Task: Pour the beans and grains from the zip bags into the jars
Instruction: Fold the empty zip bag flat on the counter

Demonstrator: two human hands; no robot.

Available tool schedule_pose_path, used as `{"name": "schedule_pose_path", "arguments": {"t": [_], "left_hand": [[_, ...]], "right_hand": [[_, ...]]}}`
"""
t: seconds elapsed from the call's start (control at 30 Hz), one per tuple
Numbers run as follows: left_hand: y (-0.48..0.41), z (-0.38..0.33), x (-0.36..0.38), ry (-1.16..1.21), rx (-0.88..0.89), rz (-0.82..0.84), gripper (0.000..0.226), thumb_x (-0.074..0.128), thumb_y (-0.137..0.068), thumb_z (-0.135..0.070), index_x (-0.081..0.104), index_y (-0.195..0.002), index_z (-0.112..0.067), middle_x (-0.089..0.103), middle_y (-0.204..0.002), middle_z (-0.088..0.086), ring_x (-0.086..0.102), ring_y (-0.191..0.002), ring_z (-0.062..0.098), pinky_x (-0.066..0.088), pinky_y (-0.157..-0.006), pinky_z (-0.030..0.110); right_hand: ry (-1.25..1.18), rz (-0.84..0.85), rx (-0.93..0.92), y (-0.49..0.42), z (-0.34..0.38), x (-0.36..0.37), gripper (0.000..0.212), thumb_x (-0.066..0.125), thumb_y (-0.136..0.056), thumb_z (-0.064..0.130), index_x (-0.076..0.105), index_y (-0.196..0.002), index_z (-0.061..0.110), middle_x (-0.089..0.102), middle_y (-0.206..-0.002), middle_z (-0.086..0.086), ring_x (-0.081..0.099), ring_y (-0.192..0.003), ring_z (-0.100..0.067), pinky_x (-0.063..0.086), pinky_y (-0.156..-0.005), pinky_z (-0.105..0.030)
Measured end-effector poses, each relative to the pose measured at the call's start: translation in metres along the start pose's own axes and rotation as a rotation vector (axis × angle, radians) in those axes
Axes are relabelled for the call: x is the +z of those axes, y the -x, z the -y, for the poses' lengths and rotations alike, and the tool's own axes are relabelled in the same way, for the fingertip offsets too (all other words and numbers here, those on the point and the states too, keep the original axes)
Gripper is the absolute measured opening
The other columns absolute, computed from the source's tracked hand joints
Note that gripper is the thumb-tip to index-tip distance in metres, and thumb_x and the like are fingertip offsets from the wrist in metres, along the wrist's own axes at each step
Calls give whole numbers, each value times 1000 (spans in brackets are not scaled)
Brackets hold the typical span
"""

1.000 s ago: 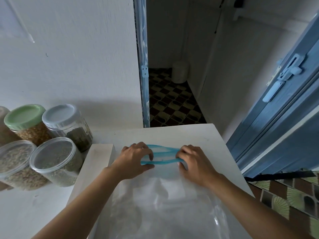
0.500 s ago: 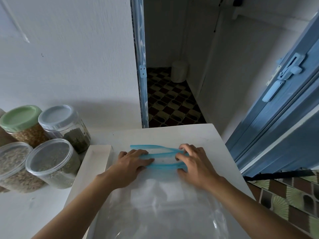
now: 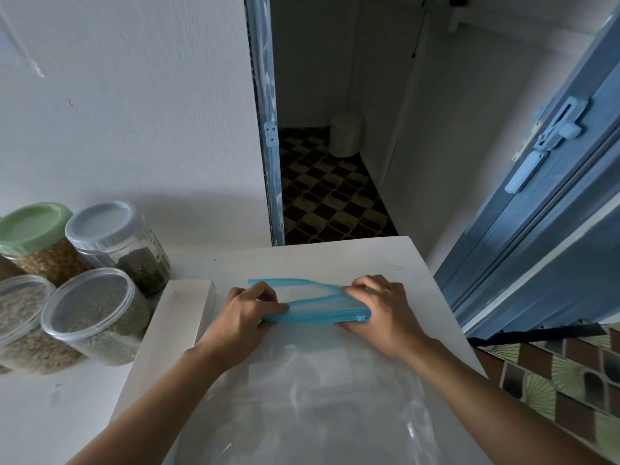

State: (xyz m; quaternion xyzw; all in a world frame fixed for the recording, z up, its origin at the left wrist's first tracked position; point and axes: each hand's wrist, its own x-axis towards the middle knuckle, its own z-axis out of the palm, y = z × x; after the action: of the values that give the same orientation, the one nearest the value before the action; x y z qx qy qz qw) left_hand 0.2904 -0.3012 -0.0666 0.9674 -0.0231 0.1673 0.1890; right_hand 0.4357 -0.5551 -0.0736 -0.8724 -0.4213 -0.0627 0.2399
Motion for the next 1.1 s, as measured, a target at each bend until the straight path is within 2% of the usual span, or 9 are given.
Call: {"name": "schedule_pose_path", "arguments": {"t": [0.13,0.3,0.43,0.57,0.63,0.73,0.8,0.97,1.1], "left_hand": [[1,-1,1,-31,-30,51,40,90,-69,-2,80,-99,-25,68,-97,-8,63,-78,17,45,-80,36],[5,0,4,-55,-11,56,39,80,-79,-17,76,-117,-25,73,-109,-7,70,-89,21,56,-81,41],[7,-1,2,-114,-42,163,53,49,-92,-53,61,-140,-33,66,-125,-5,63,-109,20,45,-92,37],[-5,-3,-7,-5,-110,332,78,26,-86,-86,58,-140,-40,59,-127,-14,52,-116,8,36,-98,31],[-13,-2,-11,117,-134,290,65,32,-93,-78,68,-128,-37,67,-118,-14,59,-106,7,46,-95,34],[-25,2,-11,142,-146,196,18,65,-96,-34,77,-108,-29,69,-94,-10,63,-82,9,55,-82,33],[-34,-1,-10,156,-171,161,12,77,-89,-18,80,-98,-26,65,-81,-14,59,-70,4,53,-75,29],[-46,-3,-3,192,-198,164,6,82,-84,-19,81,-89,-23,74,-77,-9,63,-68,7,54,-74,28],[-49,-2,1,182,-137,214,6,74,-92,-19,79,-94,-23,75,-83,-7,61,-70,5,53,-75,26]], "right_hand": [[56,-49,-129,0,-3,2,36,79,-69,27,78,-105,25,61,-103,5,57,-102,-22,45,-78,-45],[121,-103,-268,8,-8,1,44,87,-64,8,79,-105,21,66,-100,3,59,-94,-19,46,-78,-41],[128,-113,-308,8,-6,3,48,88,-64,0,79,-107,19,72,-99,3,67,-84,-21,37,-81,-35],[77,-111,-350,6,-4,2,41,86,-70,-2,80,-106,17,75,-97,3,66,-79,-19,43,-76,-32],[52,-113,-347,6,-5,1,37,84,-72,-2,80,-105,16,75,-96,3,67,-80,-19,50,-71,-31],[56,-139,-318,4,-5,0,32,78,-75,-2,80,-102,16,75,-96,4,66,-78,-20,48,-69,-31],[75,-155,-318,3,-6,-2,29,73,-75,2,80,-99,17,76,-96,5,65,-77,-17,43,-70,-29],[66,-39,-233,5,-11,-5,43,78,-64,-4,73,-99,20,71,-97,7,65,-88,-19,48,-74,-33],[84,33,-125,7,-11,-3,32,70,-70,3,67,-97,21,60,-103,7,58,-98,-20,37,-81,-33]]}}
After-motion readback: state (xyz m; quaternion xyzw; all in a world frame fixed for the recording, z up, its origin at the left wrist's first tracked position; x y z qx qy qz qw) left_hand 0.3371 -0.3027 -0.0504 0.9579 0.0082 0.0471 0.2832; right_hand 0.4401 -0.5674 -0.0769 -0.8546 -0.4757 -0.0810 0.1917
